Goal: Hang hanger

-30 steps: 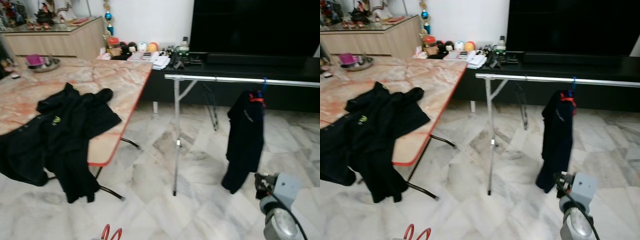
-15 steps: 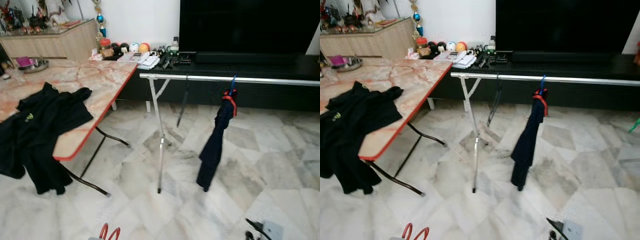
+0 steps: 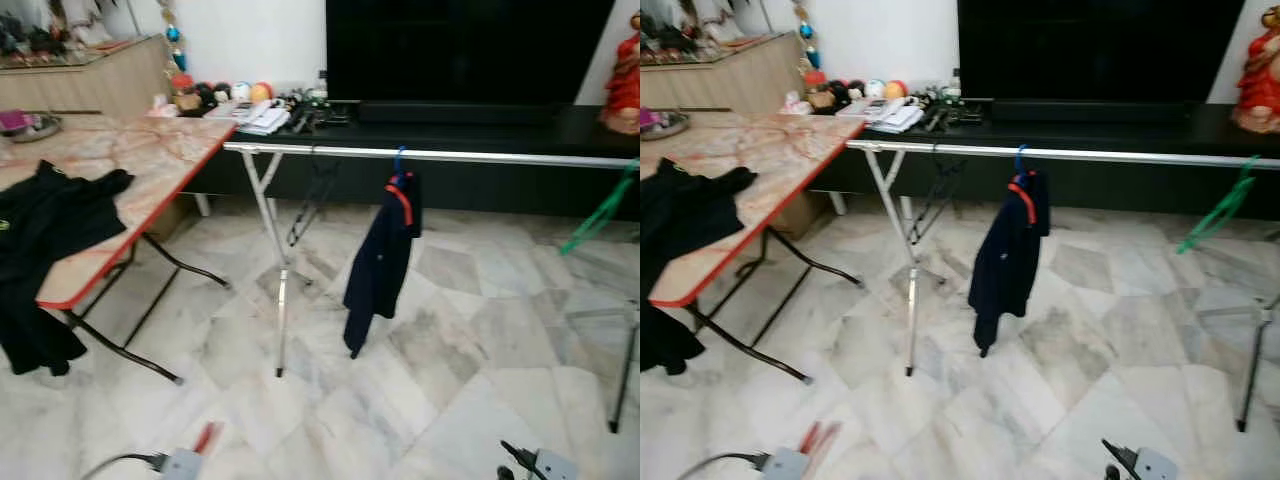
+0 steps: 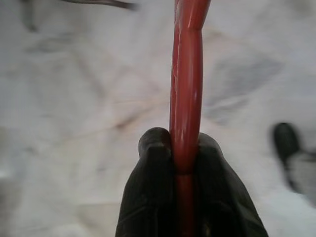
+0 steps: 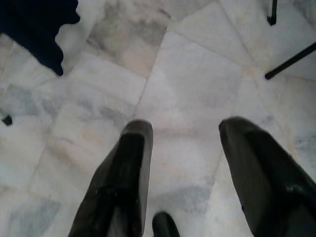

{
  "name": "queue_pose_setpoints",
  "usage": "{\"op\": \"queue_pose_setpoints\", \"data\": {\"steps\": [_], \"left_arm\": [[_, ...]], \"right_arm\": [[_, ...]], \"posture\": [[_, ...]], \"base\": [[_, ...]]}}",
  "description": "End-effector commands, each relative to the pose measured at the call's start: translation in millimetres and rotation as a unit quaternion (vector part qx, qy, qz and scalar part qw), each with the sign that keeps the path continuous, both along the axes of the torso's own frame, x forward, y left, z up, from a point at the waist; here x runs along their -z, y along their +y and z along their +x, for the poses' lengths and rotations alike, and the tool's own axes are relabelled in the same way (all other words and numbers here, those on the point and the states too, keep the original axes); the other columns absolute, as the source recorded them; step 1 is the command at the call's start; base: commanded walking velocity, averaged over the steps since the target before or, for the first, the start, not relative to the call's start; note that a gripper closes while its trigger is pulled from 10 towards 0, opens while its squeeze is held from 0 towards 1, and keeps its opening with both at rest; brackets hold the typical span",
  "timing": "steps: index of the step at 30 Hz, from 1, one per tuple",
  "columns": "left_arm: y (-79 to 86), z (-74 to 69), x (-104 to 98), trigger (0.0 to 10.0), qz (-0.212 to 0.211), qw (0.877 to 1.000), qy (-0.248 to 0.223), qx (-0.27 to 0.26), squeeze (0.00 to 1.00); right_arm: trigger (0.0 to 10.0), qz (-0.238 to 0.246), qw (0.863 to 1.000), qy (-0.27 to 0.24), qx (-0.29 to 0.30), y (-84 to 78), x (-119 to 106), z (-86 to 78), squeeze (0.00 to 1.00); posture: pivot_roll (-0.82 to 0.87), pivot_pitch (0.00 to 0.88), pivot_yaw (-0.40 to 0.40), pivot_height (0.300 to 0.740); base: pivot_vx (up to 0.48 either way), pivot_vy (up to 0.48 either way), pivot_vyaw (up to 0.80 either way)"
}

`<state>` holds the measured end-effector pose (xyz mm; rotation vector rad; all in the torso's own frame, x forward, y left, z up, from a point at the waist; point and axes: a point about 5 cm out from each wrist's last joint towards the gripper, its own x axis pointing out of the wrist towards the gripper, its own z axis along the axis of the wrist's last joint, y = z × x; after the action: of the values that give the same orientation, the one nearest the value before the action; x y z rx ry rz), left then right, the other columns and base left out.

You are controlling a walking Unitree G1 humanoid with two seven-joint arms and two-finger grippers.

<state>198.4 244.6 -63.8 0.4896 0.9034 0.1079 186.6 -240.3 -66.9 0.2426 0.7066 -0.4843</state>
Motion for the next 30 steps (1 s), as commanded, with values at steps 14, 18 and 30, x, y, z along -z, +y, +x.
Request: {"op": "queue_pose_setpoints", "data": {"steps": [14,18,30], "left_arm": [[-49.8,72.0,-47.5,10.0,-0.069,0.96,-0.12,0.242,0.0],[-67.1,75.1,-48.6,10.0,-0.076,0.923,-0.04,0.376,0.0],[-99.6,84.7,-63.7,10.0,-0.13,0.846,0.034,0.516,0.0]], "right_arm": [[10.0,-0.068,0.993,-0.047,-0.084,-4.1,-20.8,30.0,0.0],[10.0,-0.135,0.967,-0.131,-0.172,-10.3,-58.3,70.4,0.0],[10.0,-0.011,0.763,-0.189,-0.618,42.2,-87.4,78.0,0.0]], "posture": [[0.03,0.015,0.056,0.74],[0.02,0.007,0.058,0.74],[0.0,0.0,0.064,0.74]], "base": [[0.0,0.0,0.0],[0.0,0.0,0.0],[0.0,0.0,0.0]]}}
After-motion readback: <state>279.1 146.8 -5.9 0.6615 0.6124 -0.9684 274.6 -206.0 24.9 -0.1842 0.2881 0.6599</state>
